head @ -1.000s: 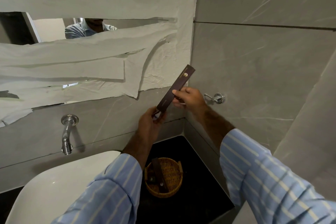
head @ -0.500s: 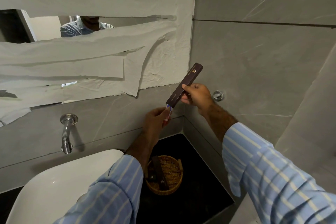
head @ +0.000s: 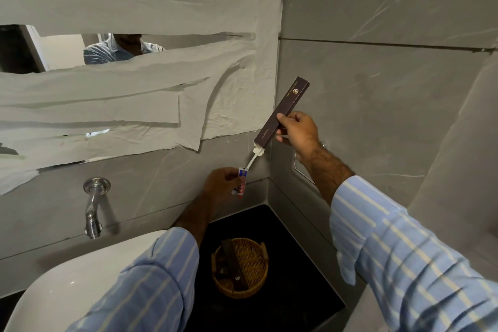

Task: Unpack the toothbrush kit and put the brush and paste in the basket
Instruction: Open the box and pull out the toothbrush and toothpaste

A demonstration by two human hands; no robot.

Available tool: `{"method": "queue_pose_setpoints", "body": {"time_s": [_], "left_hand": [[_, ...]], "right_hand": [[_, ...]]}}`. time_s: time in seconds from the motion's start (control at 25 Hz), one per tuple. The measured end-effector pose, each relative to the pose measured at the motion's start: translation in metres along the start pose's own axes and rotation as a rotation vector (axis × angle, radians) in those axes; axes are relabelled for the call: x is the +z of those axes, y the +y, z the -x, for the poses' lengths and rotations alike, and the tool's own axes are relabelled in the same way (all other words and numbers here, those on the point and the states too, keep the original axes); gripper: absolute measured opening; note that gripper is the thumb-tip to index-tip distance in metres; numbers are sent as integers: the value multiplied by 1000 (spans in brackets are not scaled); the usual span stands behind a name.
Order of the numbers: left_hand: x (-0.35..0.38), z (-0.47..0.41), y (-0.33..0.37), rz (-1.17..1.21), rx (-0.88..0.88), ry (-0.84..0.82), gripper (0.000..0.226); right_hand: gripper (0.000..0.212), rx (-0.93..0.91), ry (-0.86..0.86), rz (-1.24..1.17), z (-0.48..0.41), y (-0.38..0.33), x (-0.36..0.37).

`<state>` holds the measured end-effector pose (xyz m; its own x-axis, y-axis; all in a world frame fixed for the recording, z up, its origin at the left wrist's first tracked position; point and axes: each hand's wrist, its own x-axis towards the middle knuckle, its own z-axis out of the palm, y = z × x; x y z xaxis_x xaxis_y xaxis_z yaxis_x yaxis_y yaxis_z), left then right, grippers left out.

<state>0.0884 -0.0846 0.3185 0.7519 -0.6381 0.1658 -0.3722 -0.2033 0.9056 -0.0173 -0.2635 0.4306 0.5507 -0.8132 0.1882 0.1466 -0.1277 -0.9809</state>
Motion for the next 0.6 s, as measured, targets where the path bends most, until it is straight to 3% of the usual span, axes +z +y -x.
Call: {"method": "queue_pose_setpoints", "body": {"time_s": [0.24, 0.48, 0.6], "left_hand": [[-5, -1, -26, 126, -128, 51, 15], [18, -6, -22, 364, -276, 5, 17], [43, 3, -34, 400, -317, -68, 11]], "right_hand": [[27, -58, 119, 13, -7, -5, -9], [14, 151, -49, 62, 14, 34, -23], [16, 259, -55, 59, 35, 72, -35]]}}
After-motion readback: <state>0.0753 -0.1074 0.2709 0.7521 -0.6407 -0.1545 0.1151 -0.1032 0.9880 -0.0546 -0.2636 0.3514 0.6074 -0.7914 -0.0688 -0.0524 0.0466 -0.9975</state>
